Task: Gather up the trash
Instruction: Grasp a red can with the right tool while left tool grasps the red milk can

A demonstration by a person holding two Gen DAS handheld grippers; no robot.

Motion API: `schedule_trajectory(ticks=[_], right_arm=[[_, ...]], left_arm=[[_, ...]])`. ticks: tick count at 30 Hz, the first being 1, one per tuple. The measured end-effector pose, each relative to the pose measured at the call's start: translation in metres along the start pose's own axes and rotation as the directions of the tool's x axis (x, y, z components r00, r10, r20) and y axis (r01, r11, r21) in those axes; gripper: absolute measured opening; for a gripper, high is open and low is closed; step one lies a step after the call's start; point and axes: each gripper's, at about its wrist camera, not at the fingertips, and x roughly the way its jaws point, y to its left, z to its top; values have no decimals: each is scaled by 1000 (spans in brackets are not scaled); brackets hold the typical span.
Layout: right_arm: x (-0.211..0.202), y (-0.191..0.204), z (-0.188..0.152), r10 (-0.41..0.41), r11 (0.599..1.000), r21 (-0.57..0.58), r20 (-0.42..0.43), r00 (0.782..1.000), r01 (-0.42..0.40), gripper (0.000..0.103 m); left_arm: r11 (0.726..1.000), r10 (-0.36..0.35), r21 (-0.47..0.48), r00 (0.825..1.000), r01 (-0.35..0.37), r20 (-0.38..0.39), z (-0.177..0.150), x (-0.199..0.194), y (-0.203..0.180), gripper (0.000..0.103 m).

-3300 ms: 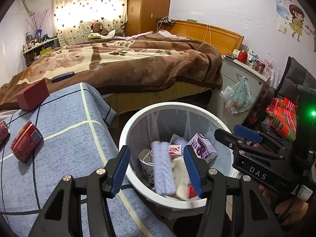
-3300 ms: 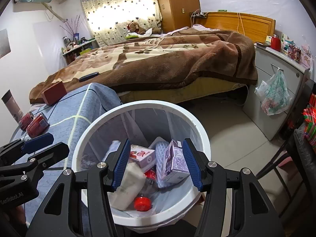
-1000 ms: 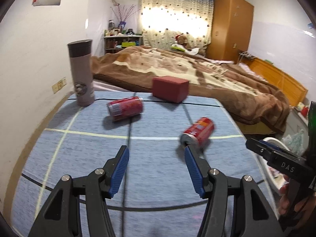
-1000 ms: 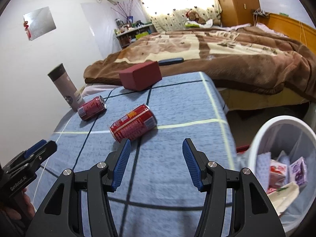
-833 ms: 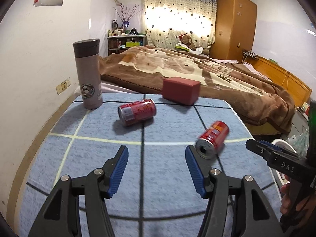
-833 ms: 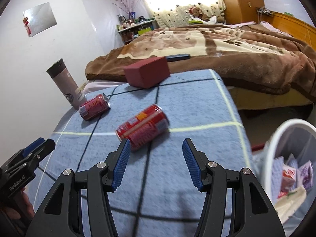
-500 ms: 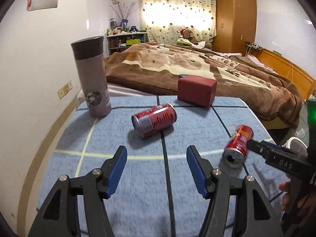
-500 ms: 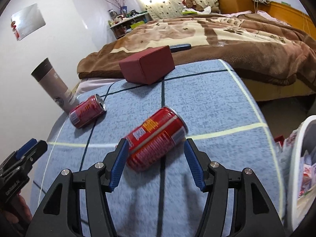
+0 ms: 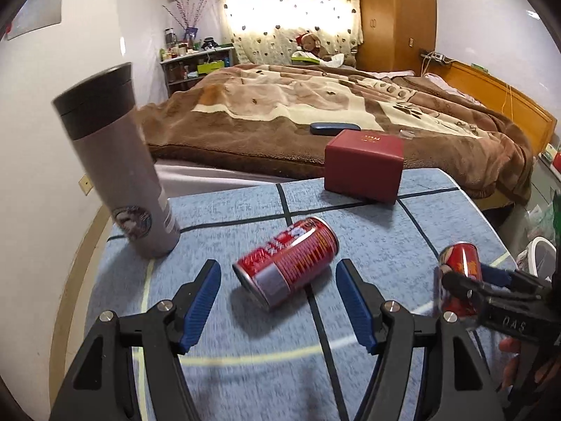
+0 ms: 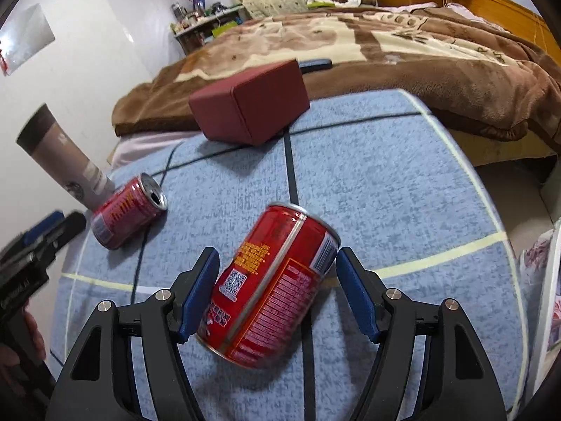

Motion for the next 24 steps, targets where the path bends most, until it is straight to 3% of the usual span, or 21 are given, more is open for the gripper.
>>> schedule_trajectory(ticks=[10, 16, 24], right_arm=[[0, 4, -13, -77, 993, -87, -28, 997, 74, 71], [0, 4, -13, -86, 991, -101, -18, 996, 84, 71], [0, 1, -13, -96, 990, -103, -10, 995, 94, 71]], left_arm=[[995, -8, 99, 999, 12, -38, 10, 31, -3, 70], [988, -84, 117, 991, 96, -106, 6, 48, -6, 70], [982, -119, 129, 984, 136, -134, 0, 47, -20, 70]])
